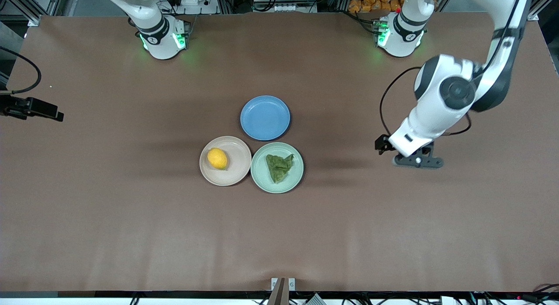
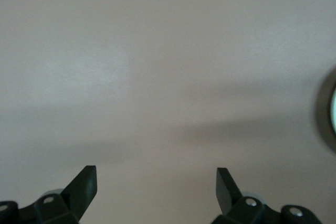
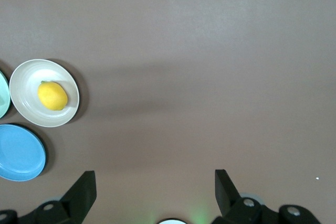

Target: Place lemon and lettuce in plates

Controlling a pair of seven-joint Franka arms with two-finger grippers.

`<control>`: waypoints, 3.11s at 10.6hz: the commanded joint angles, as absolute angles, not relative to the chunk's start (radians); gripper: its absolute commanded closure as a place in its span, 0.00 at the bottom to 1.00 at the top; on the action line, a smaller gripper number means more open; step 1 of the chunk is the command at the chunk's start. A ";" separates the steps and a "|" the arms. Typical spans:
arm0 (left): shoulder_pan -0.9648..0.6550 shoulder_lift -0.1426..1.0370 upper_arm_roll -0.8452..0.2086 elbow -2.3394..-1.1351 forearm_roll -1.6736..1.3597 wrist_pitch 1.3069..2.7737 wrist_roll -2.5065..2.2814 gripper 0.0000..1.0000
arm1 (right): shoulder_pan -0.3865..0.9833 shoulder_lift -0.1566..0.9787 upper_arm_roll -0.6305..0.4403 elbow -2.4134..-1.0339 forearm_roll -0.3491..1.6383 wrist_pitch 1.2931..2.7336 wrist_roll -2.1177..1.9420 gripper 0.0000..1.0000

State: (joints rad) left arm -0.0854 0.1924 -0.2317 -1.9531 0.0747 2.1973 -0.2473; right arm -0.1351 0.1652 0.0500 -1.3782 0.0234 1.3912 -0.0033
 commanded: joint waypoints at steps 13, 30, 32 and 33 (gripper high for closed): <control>-0.078 -0.028 -0.196 -1.723 0.008 1.706 -0.074 0.00 | -0.109 0.127 0.064 -1.419 0.020 1.494 0.002 0.00; -0.075 -0.017 -0.173 -1.511 0.083 1.555 -0.170 0.00 | -0.094 0.114 0.067 -1.417 -0.008 1.471 0.014 0.00; -0.077 -0.017 -0.175 -1.511 0.074 1.555 -0.170 0.00 | -0.092 0.109 0.066 -1.419 -0.008 1.465 0.015 0.00; -0.077 -0.017 -0.175 -1.511 0.068 1.555 -0.172 0.00 | -0.094 0.110 0.064 -1.417 -0.009 1.468 0.014 0.00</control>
State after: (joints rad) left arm -0.0764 -0.0210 -0.1672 -1.5263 0.0588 1.5672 -0.1514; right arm -0.0977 0.1369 0.0667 -1.3979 0.0024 1.4727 -0.0022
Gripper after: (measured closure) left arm 0.000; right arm 0.000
